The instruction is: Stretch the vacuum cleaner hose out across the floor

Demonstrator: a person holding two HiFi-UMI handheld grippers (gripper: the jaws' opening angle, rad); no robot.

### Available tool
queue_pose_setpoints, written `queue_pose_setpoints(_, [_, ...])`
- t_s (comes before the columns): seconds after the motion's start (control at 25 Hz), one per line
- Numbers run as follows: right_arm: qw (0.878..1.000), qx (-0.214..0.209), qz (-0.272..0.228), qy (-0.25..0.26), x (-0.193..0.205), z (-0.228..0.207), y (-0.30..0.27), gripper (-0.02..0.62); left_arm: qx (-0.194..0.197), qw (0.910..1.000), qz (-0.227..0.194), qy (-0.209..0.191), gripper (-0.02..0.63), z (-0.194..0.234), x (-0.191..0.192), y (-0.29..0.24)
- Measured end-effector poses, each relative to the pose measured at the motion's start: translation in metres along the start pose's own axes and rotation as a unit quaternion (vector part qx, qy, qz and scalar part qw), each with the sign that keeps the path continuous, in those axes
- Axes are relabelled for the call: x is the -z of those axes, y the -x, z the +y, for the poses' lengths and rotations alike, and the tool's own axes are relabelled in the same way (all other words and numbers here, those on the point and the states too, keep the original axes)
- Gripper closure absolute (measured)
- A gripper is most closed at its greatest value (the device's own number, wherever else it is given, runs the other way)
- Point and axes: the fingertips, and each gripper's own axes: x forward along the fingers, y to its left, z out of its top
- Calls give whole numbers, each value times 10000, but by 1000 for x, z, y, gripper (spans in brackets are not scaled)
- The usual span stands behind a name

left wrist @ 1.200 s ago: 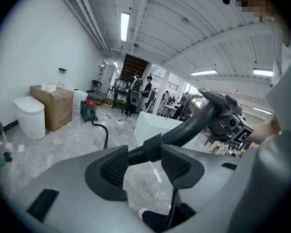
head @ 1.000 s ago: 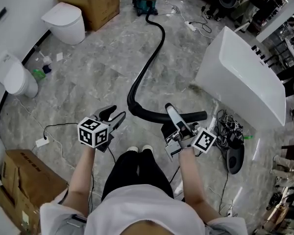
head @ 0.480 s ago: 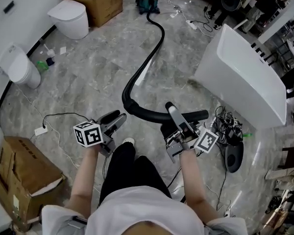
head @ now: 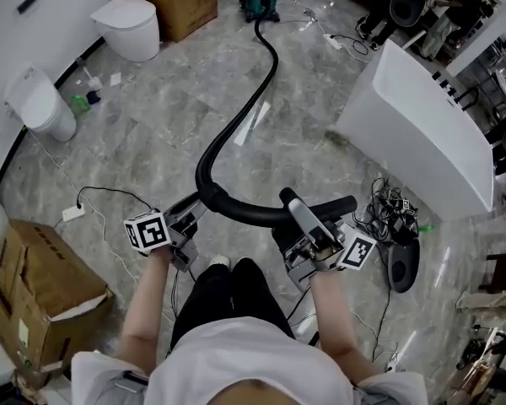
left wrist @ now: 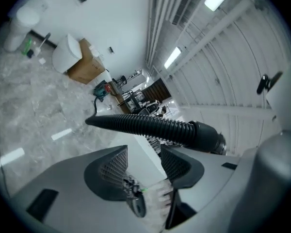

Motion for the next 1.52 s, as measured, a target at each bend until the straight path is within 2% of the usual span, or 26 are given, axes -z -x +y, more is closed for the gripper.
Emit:
queue_pose_setpoints(0.04, [10000, -96, 16, -13, 4, 7, -1, 457, 315, 9984, -177, 431, 407, -6, -2, 5])
queue_pose_setpoints(0.08, [9998, -203, 16, -41, 8, 14, -2, 457, 742, 9920, -387, 950, 405, -14, -4, 11])
queue_pose_setpoints(0.12, [9995, -318, -5, -88, 10, 20, -3, 457, 1225, 9792, -606, 1500, 403, -21, -6, 18])
queue_pose_setpoints(0.16, [9989, -430, -52, -155, 12, 25, -4, 457, 1689, 9613, -819, 2018, 368, -27, -9, 25])
queue_pose_setpoints(0.24, [9977, -600, -152, -284, 16, 33, -9, 457, 2487, 9182, -1227, 2829, 259, -34, -15, 40])
queue_pose_setpoints(0.32, [9973, -653, -172, -297, 23, 38, -13, 457, 3121, 8755, -1577, 3334, 231, -37, -24, 55])
queue_pose_setpoints(0.36, [9974, -643, -153, -277, 26, 40, -15, 457, 3312, 8586, -1717, 3516, 227, -36, -28, 59])
queue_pose_setpoints(0.4, [9976, -624, -122, -258, 28, 40, -17, 457, 3399, 8456, -1826, 3690, 227, -32, -34, 59])
queue_pose_setpoints(0.44, [9978, -604, -92, -252, 29, 40, -18, 457, 3421, 8355, -1896, 3860, 227, -28, -39, 55])
queue_pose_setpoints(0.52, [9979, -580, -72, -294, 29, 38, -19, 456, 3460, 8216, -1919, 4104, 227, -24, -50, 40])
queue_pose_setpoints(0.64, [9973, -620, -141, -376, 29, 36, -17, 456, 3726, 8071, -1899, 4168, 227, -27, -69, 25])
queue_pose_setpoints(0.8, [9964, -681, -201, -463, 28, 38, -16, 456, 3985, 7819, -2171, 4274, 227, -22, -93, 23])
queue_pose_setpoints(0.84, [9963, -676, -222, -477, 28, 38, -15, 456, 4063, 7799, -2169, 4238, 229, -25, -97, 24])
queue_pose_setpoints(0.88, [9964, -660, -242, -480, 28, 38, -14, 456, 4085, 7839, -2128, 4163, 235, -28, -99, 24])
queue_pose_setpoints(0.96, [9965, -610, -298, -485, 27, 35, -11, 456, 3928, 8007, -2010, 4053, 339, -30, -98, 21])
queue_pose_setpoints(1.08, [9951, -465, -554, -676, 24, 24, 1, 454, 3631, 8128, -1929, 4126, 373, -23, -90, 17])
queue_pose_setpoints(1.16, [9899, -265, -948, -1020, 19, 9, 15, 454, 3375, 8257, -1956, 4076, 390, -18, -85, 18])
queue_pose_setpoints(1.24, [9794, 96, -1430, -1424, 11, -13, 34, 454, 3125, 8418, -2002, 3919, 404, -16, -83, 18])
queue_pose_setpoints(1.32, [9695, 678, -1715, -1614, 9, -39, 54, 448, 2889, 8627, -2032, 3620, 411, -16, -83, 19])
queue_pose_setpoints(1.4, [9619, 1167, -1737, -1759, 17, -60, 70, 384, 2741, 8804, -2056, 3279, 417, -20, -85, 19])
queue_pose_setpoints(1.52, [9478, 1599, -1705, -2170, 33, -82, 86, 354, 2606, 8951, -2156, 2904, 423, -25, -91, 20])
